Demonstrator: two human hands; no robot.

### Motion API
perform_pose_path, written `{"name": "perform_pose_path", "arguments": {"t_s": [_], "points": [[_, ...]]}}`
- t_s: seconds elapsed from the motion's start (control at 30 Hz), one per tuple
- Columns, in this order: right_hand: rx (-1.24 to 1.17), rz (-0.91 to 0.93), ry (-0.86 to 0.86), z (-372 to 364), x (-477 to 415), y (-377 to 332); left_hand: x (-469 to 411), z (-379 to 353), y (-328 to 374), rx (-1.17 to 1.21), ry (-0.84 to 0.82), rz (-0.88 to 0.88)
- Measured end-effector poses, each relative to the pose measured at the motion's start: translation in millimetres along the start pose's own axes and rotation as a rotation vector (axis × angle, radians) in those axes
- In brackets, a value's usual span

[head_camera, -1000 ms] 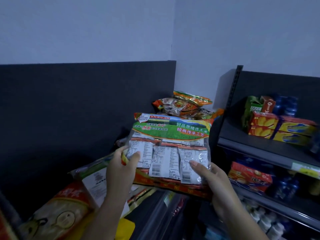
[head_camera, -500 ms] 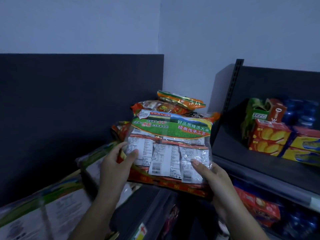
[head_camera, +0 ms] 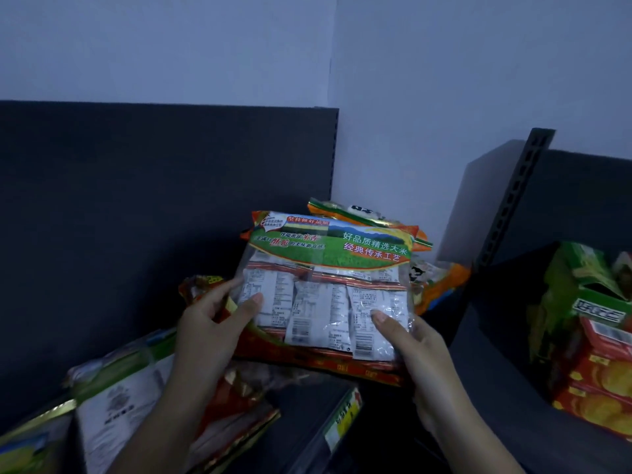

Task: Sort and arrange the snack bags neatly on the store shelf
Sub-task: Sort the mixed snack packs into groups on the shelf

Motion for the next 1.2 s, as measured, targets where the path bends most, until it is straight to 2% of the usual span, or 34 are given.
{"name": "perform_pose_path", "arguments": {"t_s": [0.4, 0.53, 0.67, 0.8, 0.93, 1.0, 1.1, 1.2], "points": [[-0.030, 0.081, -0.006, -11, -94, -33, -83, -21, 16, 0.006, -0.071, -0.013], [-0.004, 0.033, -0.075, -14, -119, -31, -89, -21, 17, -0.016, -0.012, -0.004], [0.075, -0.014, -0.259, -30, -140, -32, -75, 6, 17, -0.202, 0.183, -0.005], [0.353, 0.115, -0.362, -55, -156, -24, -54, 32, 33, -0.578, 0.358, -0.062], [0.782, 0.591, -0.389, -93, -154, -18, -35, 45, 38, -0.922, 0.407, -0.037], [1.027, 0.740, -0.447, -115, -147, -15, -30, 52, 33, -1.134, 0.420, -0.051], [1.231, 0.710, -0.585, -138, -148, -1, -35, 53, 16, -1.219, 0.287, -0.135], [1.314, 0.595, -0.727, -153, -156, 15, -47, 52, -2, -1.008, 0.054, -0.052]]}}
Point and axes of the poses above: each hand's wrist, its own x-axis away from the middle knuckle, its own z-axis out of the back of the hand, y = z × x, the point moved 5 cm from there along -x, towards the middle knuckle, and after that the axes turned 1 degree about -z, right-handed, at the moved point
